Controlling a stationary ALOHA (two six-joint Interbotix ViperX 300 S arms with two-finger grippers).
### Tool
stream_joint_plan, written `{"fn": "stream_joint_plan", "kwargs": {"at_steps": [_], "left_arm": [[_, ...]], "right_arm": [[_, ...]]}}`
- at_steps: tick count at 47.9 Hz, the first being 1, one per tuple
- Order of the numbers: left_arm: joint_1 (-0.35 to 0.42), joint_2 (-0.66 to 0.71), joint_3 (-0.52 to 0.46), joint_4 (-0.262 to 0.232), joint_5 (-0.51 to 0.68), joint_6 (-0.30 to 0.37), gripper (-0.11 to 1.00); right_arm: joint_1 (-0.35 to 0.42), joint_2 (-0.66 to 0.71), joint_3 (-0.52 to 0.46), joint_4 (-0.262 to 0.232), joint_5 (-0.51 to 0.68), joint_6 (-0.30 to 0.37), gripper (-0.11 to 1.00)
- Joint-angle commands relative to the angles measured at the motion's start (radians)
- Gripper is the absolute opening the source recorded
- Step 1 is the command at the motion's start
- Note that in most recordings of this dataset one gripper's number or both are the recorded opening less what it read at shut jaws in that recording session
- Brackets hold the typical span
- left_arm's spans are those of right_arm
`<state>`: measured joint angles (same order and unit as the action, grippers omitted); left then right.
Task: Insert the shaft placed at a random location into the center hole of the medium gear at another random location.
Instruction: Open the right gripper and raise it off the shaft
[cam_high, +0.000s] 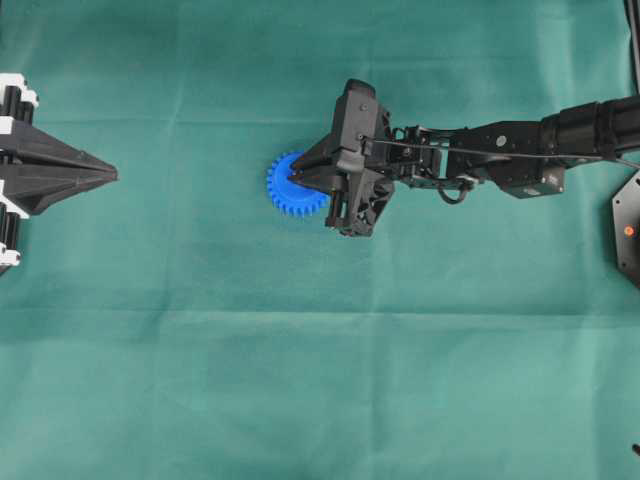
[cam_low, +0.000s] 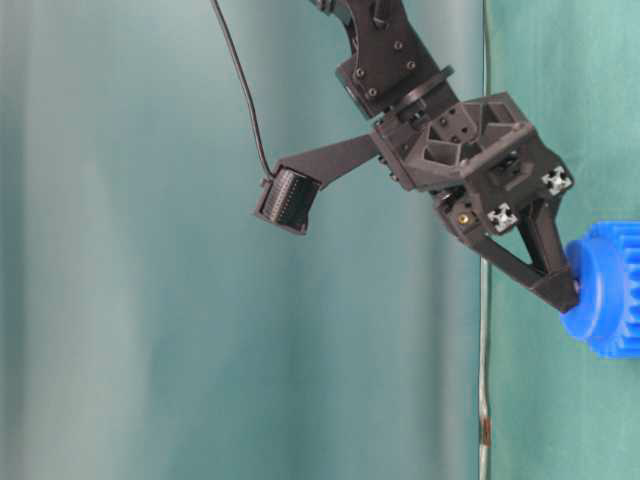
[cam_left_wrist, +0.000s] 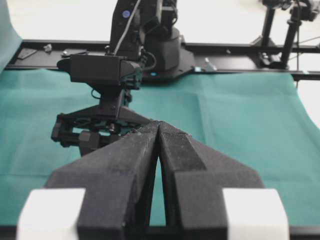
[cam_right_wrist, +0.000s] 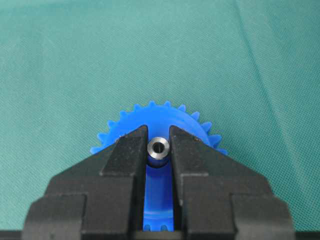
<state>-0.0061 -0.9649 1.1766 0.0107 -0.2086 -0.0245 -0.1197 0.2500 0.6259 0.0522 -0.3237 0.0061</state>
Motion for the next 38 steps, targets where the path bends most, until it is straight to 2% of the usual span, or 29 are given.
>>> {"fn": "stream_joint_plan", "kwargs": {"at_steps": [1, 10, 13, 21, 23, 30, 38], "left_arm": [[0.003, 0.006, -0.023, 0.003, -0.006, 0.0, 0.0], [0.003, 0.006, -0.023, 0.003, -0.005, -0.002, 0.0], [0.003, 0.006, -0.023, 0.003, -0.006, 0.0, 0.0], [0.003, 0.005, -0.023, 0.003, -0.006, 0.0, 0.0], [0.003, 0.006, -0.021, 0.003, -0.006, 0.0, 0.0], [0.003, 0.005, -0.021, 0.003, -0.005, 0.0, 0.0], [0.003, 0.005, -0.023, 0.003, -0.006, 0.0, 0.0]], "right_arm": [[0.0, -0.015, -0.015, -0.002, 0.0, 0.015, 0.13], [0.0, -0.018, -0.021, 0.0, 0.0, 0.015, 0.16], [0.0, -0.025, -0.02, 0.002, 0.002, 0.015, 0.3], [0.0, -0.063, -0.012, 0.002, 0.003, 0.014, 0.78], [0.0, -0.078, -0.008, 0.002, 0.005, 0.014, 0.85], [0.0, -0.13, 0.017, 0.002, 0.009, 0.014, 0.72], [0.0, -0.19, 0.051, 0.002, 0.018, 0.014, 0.73]]}}
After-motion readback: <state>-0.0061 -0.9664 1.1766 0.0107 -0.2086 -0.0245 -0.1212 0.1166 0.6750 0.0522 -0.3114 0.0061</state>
